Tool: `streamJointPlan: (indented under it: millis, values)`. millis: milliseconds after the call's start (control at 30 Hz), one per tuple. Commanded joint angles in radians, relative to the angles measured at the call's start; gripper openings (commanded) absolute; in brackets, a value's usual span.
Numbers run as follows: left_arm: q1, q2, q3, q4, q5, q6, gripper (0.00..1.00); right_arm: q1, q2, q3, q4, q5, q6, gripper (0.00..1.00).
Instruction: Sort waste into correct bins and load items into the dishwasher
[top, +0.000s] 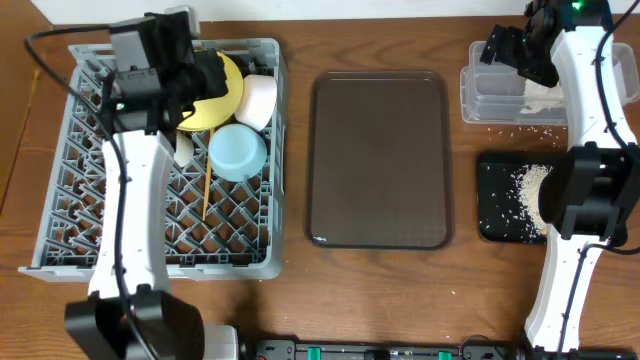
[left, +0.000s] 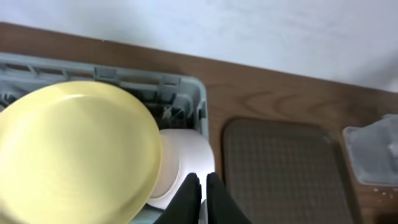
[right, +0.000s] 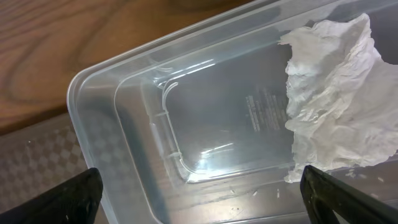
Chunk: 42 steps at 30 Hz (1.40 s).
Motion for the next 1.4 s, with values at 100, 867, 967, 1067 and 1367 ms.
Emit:
streamJointPlan:
  millis: [100, 867, 967, 1067, 1367]
  values:
    - [0.032, 0.013, -0.007, -0.025, -0.002, 0.008, 0.08, 0.012, -0.012, 0.017, -0.003, 0.013, -0.016, 0.99]
    - [0.169, 0.353, -0.007, 0.243, -0.448, -0.163, 0.5, 0.013, -0.012, 0.017, -0.003, 0.014, -0.016, 0.99]
    - [0.191, 0.363, -0.007, 0.234, -0.458, -0.163, 0.5, 0.013, -0.012, 0.017, -0.003, 0.013, -0.016, 0.99]
    - [0.208, 0.364, -0.007, 0.209, -0.454, -0.163, 0.5, 0.013, -0.012, 0.016, -0.003, 0.013, -0.016, 0.99]
    - [0.209, 0.364, -0.007, 0.165, -0.367, -0.155, 0.5, 0.013, -0.012, 0.017, -0.003, 0.013, -0.016, 0.99]
